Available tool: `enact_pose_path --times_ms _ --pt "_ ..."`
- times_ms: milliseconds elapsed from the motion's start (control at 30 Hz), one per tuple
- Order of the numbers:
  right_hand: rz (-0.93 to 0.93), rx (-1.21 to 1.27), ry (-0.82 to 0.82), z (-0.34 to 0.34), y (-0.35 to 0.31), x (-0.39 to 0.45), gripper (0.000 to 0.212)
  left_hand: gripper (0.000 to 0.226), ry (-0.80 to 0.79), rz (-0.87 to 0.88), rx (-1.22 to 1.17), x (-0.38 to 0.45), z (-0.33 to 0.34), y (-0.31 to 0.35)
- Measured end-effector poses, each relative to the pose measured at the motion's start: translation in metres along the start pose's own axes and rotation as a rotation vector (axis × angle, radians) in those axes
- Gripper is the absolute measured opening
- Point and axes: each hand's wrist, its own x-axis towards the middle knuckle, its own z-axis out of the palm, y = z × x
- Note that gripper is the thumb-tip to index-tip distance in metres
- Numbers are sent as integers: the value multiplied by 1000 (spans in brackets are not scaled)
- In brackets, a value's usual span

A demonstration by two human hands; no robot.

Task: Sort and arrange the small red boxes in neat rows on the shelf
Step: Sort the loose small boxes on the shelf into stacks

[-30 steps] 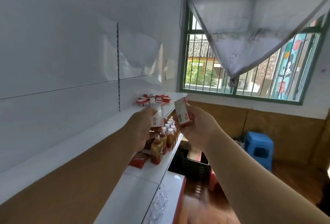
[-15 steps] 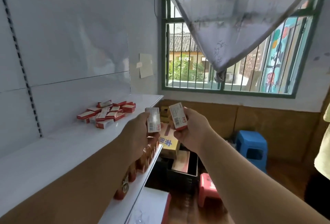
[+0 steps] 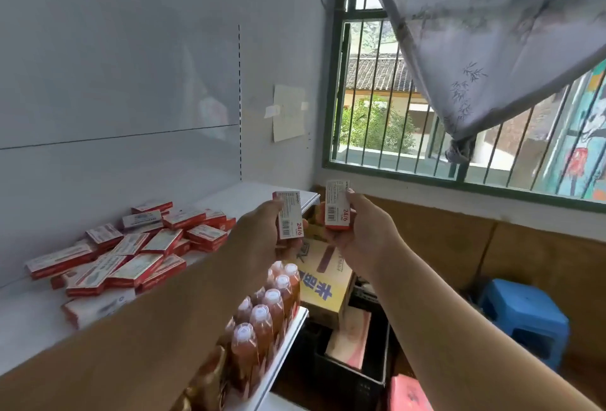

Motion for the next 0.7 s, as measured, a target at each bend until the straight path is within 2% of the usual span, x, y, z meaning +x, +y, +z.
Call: enact_pose_path --times_ms 100,233,333,467,600,700 --pt "54 -68 -88 10 -6 59 30 30 40 -11 -27 54 -2 10" --pt "109 -96 -209 29 -5 129 33 30 83 42 95 100 -7 18" --pt "169 -91 -317 48 11 179 34 30 173 56 88 124 -18 24" --pt "260 -125 -538 80 46 241 37 21 317 111 200 146 -42 26" --pt "282 -290 -779 114 71 282 27 25 641 127 547 160 -64 25" --pt "143 -523 -944 136 81 305 19 33 829 25 1005 166 -70 31"
